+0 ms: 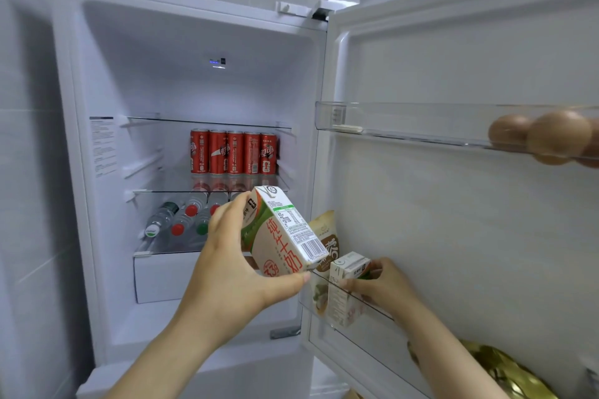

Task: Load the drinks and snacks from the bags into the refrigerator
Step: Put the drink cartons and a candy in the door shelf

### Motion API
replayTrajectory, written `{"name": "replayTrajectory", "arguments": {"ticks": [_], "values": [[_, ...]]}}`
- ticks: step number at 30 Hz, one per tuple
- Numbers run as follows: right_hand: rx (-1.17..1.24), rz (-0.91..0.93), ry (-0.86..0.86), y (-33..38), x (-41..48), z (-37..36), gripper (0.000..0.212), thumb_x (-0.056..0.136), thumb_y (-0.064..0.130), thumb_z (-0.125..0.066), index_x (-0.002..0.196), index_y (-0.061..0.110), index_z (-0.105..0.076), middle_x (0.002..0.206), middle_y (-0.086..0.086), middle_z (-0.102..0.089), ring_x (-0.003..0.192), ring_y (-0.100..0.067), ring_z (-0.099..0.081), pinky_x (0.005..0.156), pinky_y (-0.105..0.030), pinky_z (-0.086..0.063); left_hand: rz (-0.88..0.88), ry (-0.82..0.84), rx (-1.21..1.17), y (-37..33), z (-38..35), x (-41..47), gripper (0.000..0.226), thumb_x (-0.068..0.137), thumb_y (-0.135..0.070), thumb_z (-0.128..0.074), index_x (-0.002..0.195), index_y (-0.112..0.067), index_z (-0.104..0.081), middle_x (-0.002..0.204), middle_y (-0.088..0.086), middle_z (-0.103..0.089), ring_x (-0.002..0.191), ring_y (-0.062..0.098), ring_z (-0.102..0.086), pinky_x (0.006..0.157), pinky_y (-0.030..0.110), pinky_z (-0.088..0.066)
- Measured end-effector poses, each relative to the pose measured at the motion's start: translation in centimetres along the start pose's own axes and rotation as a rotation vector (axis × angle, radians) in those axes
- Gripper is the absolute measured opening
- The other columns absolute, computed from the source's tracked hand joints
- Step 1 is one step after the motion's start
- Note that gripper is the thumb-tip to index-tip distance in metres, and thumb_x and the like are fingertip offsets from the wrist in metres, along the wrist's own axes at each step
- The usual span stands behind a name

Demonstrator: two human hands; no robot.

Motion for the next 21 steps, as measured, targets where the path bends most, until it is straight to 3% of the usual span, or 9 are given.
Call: {"name": "replayTrajectory", "arguments": {"ticks": [4, 8, 10, 13, 17, 19, 21], "values": [[-0.026, 0.064, -0.09, 1.4, -1.0, 0.4, 0.057, 0.067, 0.034, -0.086, 0.109, 0.013, -0.053, 0.102, 0.003, -0.062, 0.086, -0.007, -0.058, 0.061, -0.019, -0.042, -0.005, 0.009, 0.022, -0.2, 0.0, 0.0, 0.111, 0.037, -0.053, -0.085, 0.132, -0.053, -0.029, 0.124, -0.039, -0.03, 0.113, 0.003, -0.052, 0.086, 0.029, -0.055], [0.103, 0.265, -0.283, 2.9, -2.3, 1.2, 0.036, 0.078, 0.031, -0.077, 0.107, 0.018, -0.06, 0.106, 0.005, -0.063, 0.102, -0.014, -0.059, 0.081, -0.024, -0.045, -0.014, 0.014, 0.045, -0.3, 0.0, 0.1, 0.118, 0.036, -0.057, -0.083, 0.139, -0.047, -0.026, 0.129, -0.031, -0.031, 0.115, 0.005, -0.052, 0.088, 0.032, -0.055], [0.207, 0.339, -0.298, 4.3, -3.9, 1.7, 0.016, 0.083, 0.025, -0.073, 0.097, 0.021, -0.066, 0.095, 0.006, -0.069, 0.095, -0.014, -0.065, 0.077, -0.022, -0.049, -0.025, 0.021, 0.053, -0.5, -0.1, 0.2, 0.119, 0.037, -0.056, -0.084, 0.14, -0.046, -0.025, 0.13, -0.03, -0.03, 0.115, 0.006, -0.052, 0.089, 0.033, -0.054], [0.328, 0.427, -0.128, 7.6, -7.2, 2.4, 0.006, 0.086, 0.022, -0.068, 0.091, 0.022, -0.071, 0.084, 0.003, -0.075, 0.085, -0.011, -0.07, 0.069, -0.015, -0.051, -0.052, 0.042, 0.077, -1.2, -0.7, 0.1, 0.118, 0.041, -0.052, -0.087, 0.14, -0.045, -0.025, 0.133, -0.028, -0.028, 0.115, 0.002, -0.048, 0.091, 0.03, -0.053], [0.294, 0.499, 0.204, 11.4, -11.1, 2.6, 0.033, 0.078, 0.04, -0.072, 0.105, 0.02, -0.07, 0.096, 0.006, -0.075, 0.091, -0.006, -0.07, 0.079, -0.016, -0.053, -0.116, 0.112, 0.108, -2.3, -2.0, -0.2, 0.113, 0.043, -0.05, -0.083, 0.14, -0.045, -0.024, 0.134, -0.031, -0.025, 0.114, -0.007, -0.046, 0.087, 0.024, -0.053], [0.221, 0.484, 0.23, 12.0, -11.6, 2.7, 0.046, 0.075, 0.044, -0.076, 0.113, 0.021, -0.067, 0.1, 0.006, -0.074, 0.095, -0.007, -0.069, 0.083, -0.022, -0.055, -0.13, 0.142, 0.116, -2.7, -2.7, -0.4, 0.113, 0.043, -0.05, -0.079, 0.141, -0.044, -0.023, 0.136, -0.029, -0.025, 0.112, -0.004, -0.049, 0.085, 0.027, -0.054], [0.165, 0.483, 0.184, 12.1, -11.8, 3.0, 0.046, 0.075, 0.039, -0.078, 0.115, 0.02, -0.066, 0.097, 0.004, -0.074, 0.092, -0.011, -0.07, 0.083, -0.03, -0.057, -0.148, 0.159, 0.145, -3.1, -3.3, -0.7, 0.113, 0.045, -0.049, -0.08, 0.142, -0.042, -0.021, 0.137, -0.029, -0.023, 0.111, -0.002, -0.05, 0.084, 0.028, -0.053]]}}
Point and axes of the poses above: each hand's wrist, its own x-axis towards the middle knuckle, its own z-axis out of the back of the hand, y = z × x, the point moved 3 cm from there along x, towards the middle knuckle
